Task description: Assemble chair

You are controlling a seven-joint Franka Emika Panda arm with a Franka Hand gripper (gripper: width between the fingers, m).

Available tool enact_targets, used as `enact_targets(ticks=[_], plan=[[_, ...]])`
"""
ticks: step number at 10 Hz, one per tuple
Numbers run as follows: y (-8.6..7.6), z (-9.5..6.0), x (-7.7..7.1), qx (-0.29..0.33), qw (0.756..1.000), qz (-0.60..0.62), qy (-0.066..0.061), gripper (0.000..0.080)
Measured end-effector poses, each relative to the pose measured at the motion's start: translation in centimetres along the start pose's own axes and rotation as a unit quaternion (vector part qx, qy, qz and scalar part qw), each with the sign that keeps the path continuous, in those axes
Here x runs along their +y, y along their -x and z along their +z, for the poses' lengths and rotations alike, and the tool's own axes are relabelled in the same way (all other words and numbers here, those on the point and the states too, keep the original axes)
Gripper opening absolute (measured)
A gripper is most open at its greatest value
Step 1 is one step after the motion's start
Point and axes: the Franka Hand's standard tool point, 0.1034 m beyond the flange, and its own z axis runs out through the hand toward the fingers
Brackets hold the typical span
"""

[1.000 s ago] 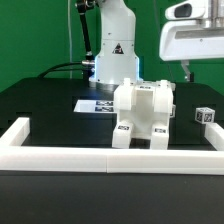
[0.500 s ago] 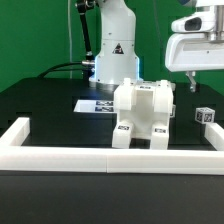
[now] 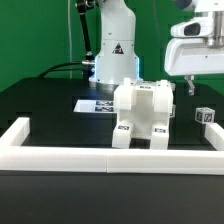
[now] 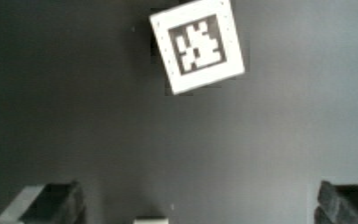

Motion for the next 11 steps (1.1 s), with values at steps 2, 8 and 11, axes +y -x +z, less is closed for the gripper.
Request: enact_targets(ticks=[2,8,11], plan=[[0.8,1.6,-0.5,-0.003,1.0,-0.001,0.004,0.0649],[1.9,4.0,-0.4,-0.01,1.0,-0.008,0.012,0.0649],[1.8,3.1,-0.2,-0.018,1.0,-0.004,0.011,0.0649]])
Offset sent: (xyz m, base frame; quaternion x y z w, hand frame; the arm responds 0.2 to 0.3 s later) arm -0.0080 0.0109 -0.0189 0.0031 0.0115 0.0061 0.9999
